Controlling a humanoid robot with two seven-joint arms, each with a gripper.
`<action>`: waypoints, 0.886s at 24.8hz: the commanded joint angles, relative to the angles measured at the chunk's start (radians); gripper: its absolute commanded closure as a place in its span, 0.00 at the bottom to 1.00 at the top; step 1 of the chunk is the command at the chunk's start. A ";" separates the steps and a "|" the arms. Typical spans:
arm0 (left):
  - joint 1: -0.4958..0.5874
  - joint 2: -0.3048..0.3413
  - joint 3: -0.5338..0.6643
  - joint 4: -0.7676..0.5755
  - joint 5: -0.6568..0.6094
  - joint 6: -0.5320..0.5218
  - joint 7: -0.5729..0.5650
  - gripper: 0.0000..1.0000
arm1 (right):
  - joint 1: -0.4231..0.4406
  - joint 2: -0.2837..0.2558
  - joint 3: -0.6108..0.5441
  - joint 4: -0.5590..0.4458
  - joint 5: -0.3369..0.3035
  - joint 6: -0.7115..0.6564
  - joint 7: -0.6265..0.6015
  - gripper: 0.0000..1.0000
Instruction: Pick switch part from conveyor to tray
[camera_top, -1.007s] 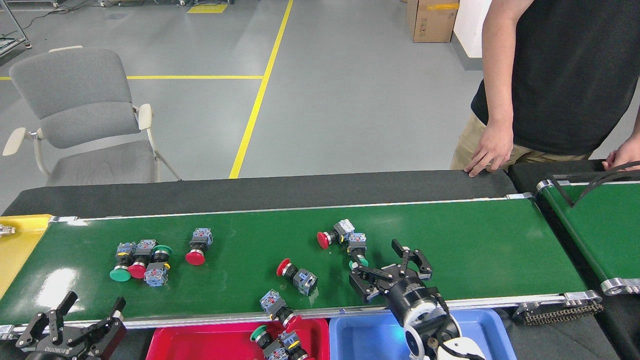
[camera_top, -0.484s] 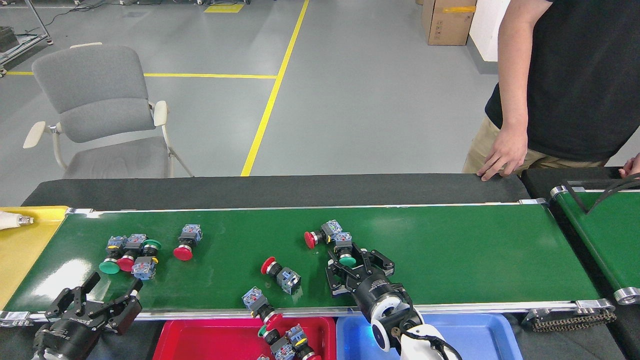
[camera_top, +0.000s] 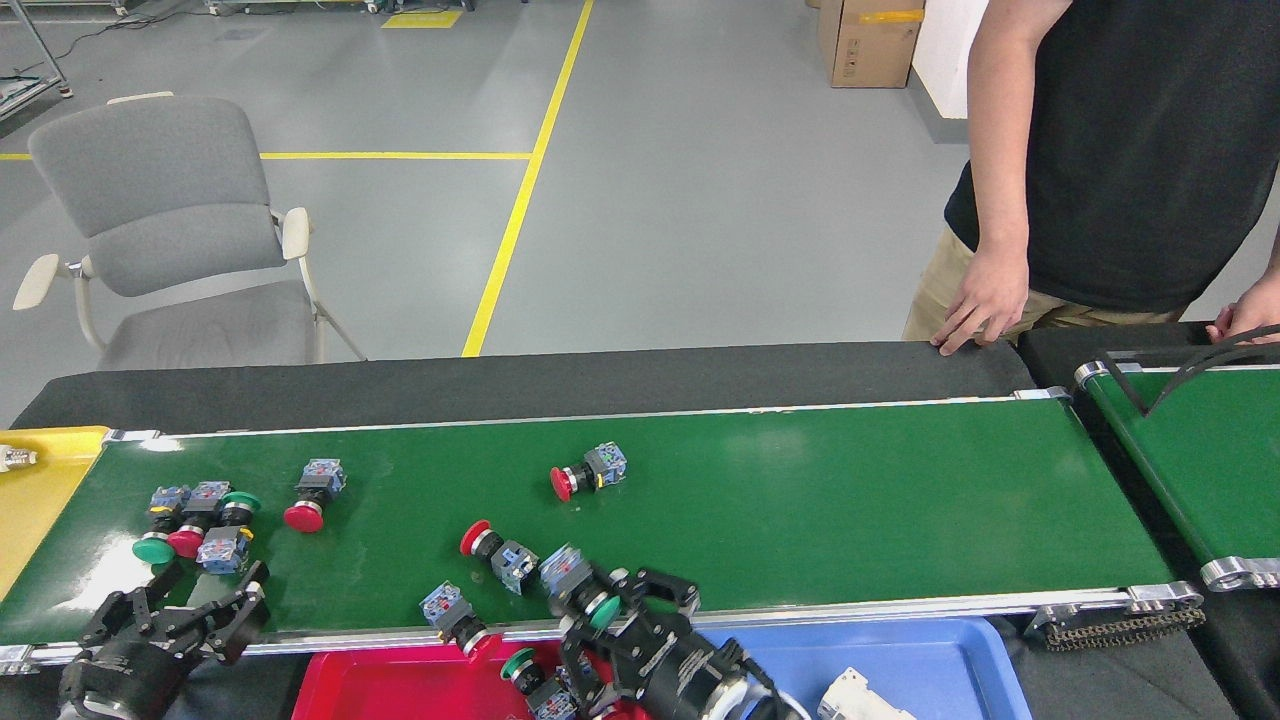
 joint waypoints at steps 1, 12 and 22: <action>-0.043 0.019 0.000 0.026 0.003 0.034 0.005 0.00 | -0.010 0.003 0.030 -0.019 0.001 -0.018 -0.013 0.00; -0.119 0.076 -0.045 0.213 0.003 0.260 0.024 0.14 | 0.010 0.017 -0.232 -0.095 -0.011 0.084 -0.046 0.00; -0.037 0.082 -0.035 0.158 0.131 0.011 0.113 0.93 | 0.131 -0.002 -0.763 -0.111 -0.014 0.140 -0.140 0.00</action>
